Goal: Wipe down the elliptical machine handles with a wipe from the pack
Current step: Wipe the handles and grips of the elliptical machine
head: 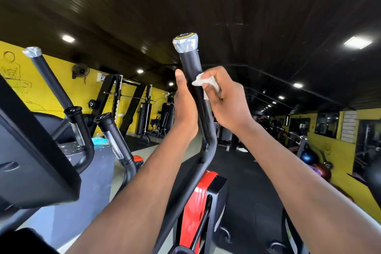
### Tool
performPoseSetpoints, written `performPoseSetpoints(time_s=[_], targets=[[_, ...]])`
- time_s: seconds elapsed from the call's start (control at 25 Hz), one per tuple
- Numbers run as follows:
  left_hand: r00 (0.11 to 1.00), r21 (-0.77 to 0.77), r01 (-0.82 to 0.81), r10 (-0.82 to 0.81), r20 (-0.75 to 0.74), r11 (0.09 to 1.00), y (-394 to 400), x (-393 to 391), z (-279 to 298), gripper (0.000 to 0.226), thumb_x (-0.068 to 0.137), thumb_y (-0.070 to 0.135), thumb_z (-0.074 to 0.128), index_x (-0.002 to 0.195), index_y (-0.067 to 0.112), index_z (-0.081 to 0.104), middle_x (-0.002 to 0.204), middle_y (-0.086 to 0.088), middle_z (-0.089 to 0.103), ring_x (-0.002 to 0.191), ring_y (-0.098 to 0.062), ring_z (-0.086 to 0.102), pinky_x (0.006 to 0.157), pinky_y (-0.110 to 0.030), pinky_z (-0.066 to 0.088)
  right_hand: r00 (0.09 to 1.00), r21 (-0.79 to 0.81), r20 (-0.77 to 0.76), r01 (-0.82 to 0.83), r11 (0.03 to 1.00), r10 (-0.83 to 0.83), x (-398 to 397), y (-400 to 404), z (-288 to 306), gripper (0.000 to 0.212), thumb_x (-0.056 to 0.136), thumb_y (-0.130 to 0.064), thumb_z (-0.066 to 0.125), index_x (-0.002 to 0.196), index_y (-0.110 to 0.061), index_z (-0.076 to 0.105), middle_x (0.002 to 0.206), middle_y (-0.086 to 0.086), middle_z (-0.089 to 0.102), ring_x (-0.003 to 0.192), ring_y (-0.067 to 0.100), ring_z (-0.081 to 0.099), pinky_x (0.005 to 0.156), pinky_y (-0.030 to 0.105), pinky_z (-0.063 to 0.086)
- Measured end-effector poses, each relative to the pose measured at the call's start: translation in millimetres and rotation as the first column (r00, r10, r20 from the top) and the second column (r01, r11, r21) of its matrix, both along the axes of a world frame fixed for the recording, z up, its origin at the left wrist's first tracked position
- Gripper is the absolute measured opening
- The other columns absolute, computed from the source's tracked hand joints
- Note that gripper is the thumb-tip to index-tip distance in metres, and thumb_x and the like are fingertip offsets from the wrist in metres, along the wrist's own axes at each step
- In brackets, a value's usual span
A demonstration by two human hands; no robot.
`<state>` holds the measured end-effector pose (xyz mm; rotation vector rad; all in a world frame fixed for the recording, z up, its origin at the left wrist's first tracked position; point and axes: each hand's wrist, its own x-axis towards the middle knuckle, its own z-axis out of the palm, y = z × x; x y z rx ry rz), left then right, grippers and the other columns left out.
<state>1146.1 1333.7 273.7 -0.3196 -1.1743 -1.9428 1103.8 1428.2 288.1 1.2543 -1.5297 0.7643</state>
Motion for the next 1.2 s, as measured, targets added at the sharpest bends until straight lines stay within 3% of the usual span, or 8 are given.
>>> performPoseSetpoints(time_s=[0.16, 0.4, 0.6, 0.8, 0.88, 1.0, 1.12, 1.2], targets=[[0.995, -0.043, 0.045, -0.049, -0.082, 0.998, -11, 12, 21, 0.064, 0.094, 0.068, 0.023, 0.09, 0.02, 0.066, 0.087, -0.01, 0.069, 0.086, -0.024, 0.064, 0.087, -0.041, 0.052, 0.98, 0.099, -0.176, 0.111, 0.989, -0.092, -14, 1, -23, 0.021, 0.075, -0.021, 0.05, 0.091, -0.014, 0.063, 0.059, -0.001, 0.055, 0.048, 0.02, 0.048, 0.046, 0.032, 0.046], [0.988, -0.074, 0.103, -0.111, -0.11, 0.992, -18, 6, 16, 0.072, 0.095, 0.066, 0.018, 0.115, 0.017, 0.066, 0.117, -0.01, 0.07, 0.113, -0.019, 0.065, 0.1, -0.034, 0.049, 0.939, -0.056, -0.339, 0.048, 0.997, -0.064, 15, -26, 30, 0.02, 0.087, -0.019, 0.046, 0.1, -0.017, 0.06, 0.077, 0.003, 0.066, 0.066, 0.023, 0.061, 0.061, 0.035, 0.051], [0.991, -0.063, 0.113, -0.117, -0.07, 0.992, -18, 7, 19, 0.076, 0.087, 0.077, 0.026, 0.098, 0.015, 0.068, 0.087, -0.009, 0.069, 0.087, -0.023, 0.064, 0.092, -0.039, 0.049, 0.922, 0.079, -0.371, 0.145, 0.986, -0.106, -5, -7, -6, 0.022, 0.074, -0.016, 0.048, 0.081, -0.013, 0.069, 0.072, 0.0, 0.068, 0.062, 0.023, 0.061, 0.061, 0.037, 0.053], [0.992, -0.106, 0.072, -0.083, -0.096, 0.992, -14, 4, 20, 0.064, 0.093, 0.069, 0.024, 0.107, 0.026, 0.07, 0.11, -0.003, 0.074, 0.107, -0.015, 0.068, 0.102, -0.039, 0.049, 0.992, -0.109, -0.09, -0.099, 0.989, 0.089, 30, -23, 52, 0.019, 0.086, -0.003, 0.047, 0.096, -0.015, 0.057, 0.072, -0.007, 0.061, 0.054, 0.004, 0.044, 0.053, 0.023, 0.038], [0.992, -0.104, 0.087, -0.096, -0.084, 0.991, -18, 3, 21, 0.06, 0.092, 0.071, 0.027, 0.104, 0.03, 0.07, 0.111, -0.001, 0.074, 0.107, -0.014, 0.068, 0.102, -0.039, 0.049, 0.982, -0.086, -0.022, -0.187, 0.979, 0.185, 33, -26, 47, 0.018, 0.086, 0.001, 0.046, 0.093, -0.013, 0.054, 0.072, 0.003, 0.062, 0.051, 0.007, 0.042, 0.051, 0.023, 0.036], [0.997, -0.121, 0.065, -0.069, -0.032, 0.991, -20, 5, 24, 0.071, 0.077, 0.082, 0.034, 0.111, 0.03, 0.069, 0.119, -0.003, 0.07, 0.115, -0.018, 0.063, 0.108, -0.044, 0.044, 0.981, -0.027, 0.076, -0.177, 0.984, 0.178, 15, -17, 17, 0.015, 0.08, 0.002, 0.046, 0.083, -0.009, 0.056, 0.073, -0.011, 0.062, 0.051, 0.005, 0.047, 0.05, 0.019, 0.035], [0.996, -0.14, 0.065, -0.072, -0.048, 0.988, -17, 5, 26, 0.063, 0.087, 0.076, 0.033, 0.1, 0.029, 0.073, 0.114, -0.01, 0.072, 0.108, -0.019, 0.065, 0.104, -0.048, 0.048, 0.938, -0.152, 0.213, -0.244, 0.958, 0.272, 18, -15, 38, 0.014, 0.084, -0.008, 0.045, 0.088, -0.015, 0.057, 0.074, -0.001, 0.061, 0.058, 0.025, 0.051, 0.051, 0.041, 0.043], [0.992, -0.142, 0.104, -0.113, -0.055, 0.984, -18, 5, 27, 0.057, 0.095, 0.065, 0.028, 0.09, 0.032, 0.075, 0.108, -0.006, 0.074, 0.101, -0.017, 0.068, 0.103, -0.047, 0.049, 0.931, -0.147, 0.165, -0.303, 0.942, 0.325, 29, -20, 48, 0.015, 0.093, -0.012, 0.044, 0.096, -0.016, 0.058, 0.08, 0.006, 0.061, 0.064, 0.027, 0.053, 0.057, 0.04, 0.044]])
